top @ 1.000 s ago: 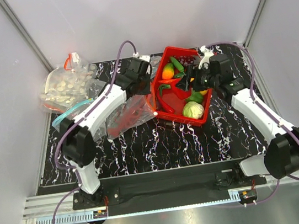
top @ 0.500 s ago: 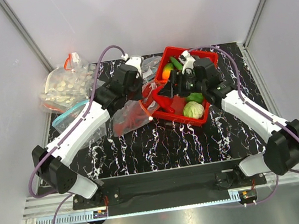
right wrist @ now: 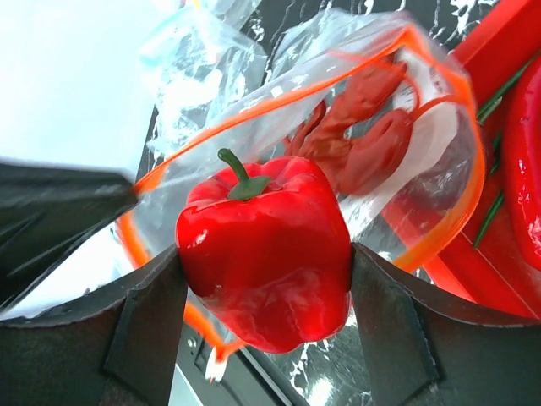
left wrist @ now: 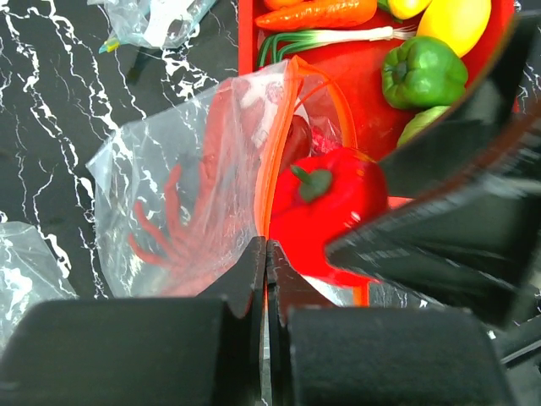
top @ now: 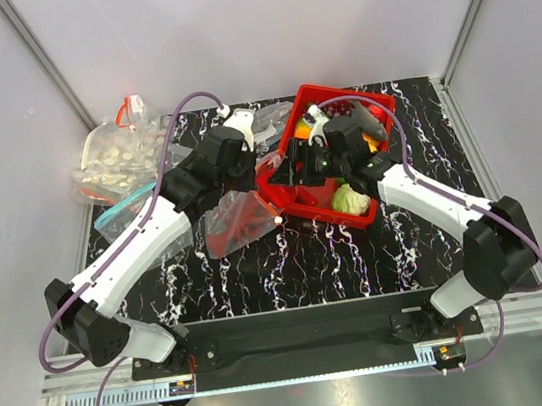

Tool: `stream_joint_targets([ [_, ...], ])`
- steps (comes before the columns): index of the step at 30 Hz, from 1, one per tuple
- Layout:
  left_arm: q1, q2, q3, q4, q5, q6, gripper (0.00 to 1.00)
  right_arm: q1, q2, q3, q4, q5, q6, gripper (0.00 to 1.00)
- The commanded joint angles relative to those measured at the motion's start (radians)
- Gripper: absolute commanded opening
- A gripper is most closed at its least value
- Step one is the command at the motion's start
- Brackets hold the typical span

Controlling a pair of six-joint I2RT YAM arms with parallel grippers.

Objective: Place the food in the zip-top bag and seal the zipper
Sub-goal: Place the fake vegetable in the zipper food storage bag.

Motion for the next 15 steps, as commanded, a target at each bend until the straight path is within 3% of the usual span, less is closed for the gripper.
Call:
stream_joint_targets([
  [1, -0.006, -0.06, 0.047, 0.024, 0.001, 0.018, 0.0, 0.022, 0.02, 0.042, 0.097, 0.052, 0.08, 0.24],
  [9, -0.004, -0.085, 0.02, 0.044, 0.13, 0.024, 0.0, 0.114, 0.1, -0.041, 0.392, 0.11, 0.274, 0.26],
  [11, -0.003, -0.092, 0.017, 0.047, 0.152, 0.015, 0.0, 0.126, 0.115, -0.073, 0.452, 0.13, 0.306, 0.38],
  [13, 0.002, -0.097, 0.007, 0.057, 0.194, 0.012, 0.0, 0.14, 0.12, -0.098, 0.499, 0.127, 0.31, 0.56],
  [14, 0.019, -0.097, 0.006, 0.057, 0.219, 0.01, 0.0, 0.14, 0.114, -0.104, 0.501, 0.127, 0.3, 0.73],
  [15, 0.03, -0.097, 0.004, 0.046, 0.236, 0.007, 0.0, 0.142, 0.104, -0.109, 0.498, 0.128, 0.292, 0.78],
])
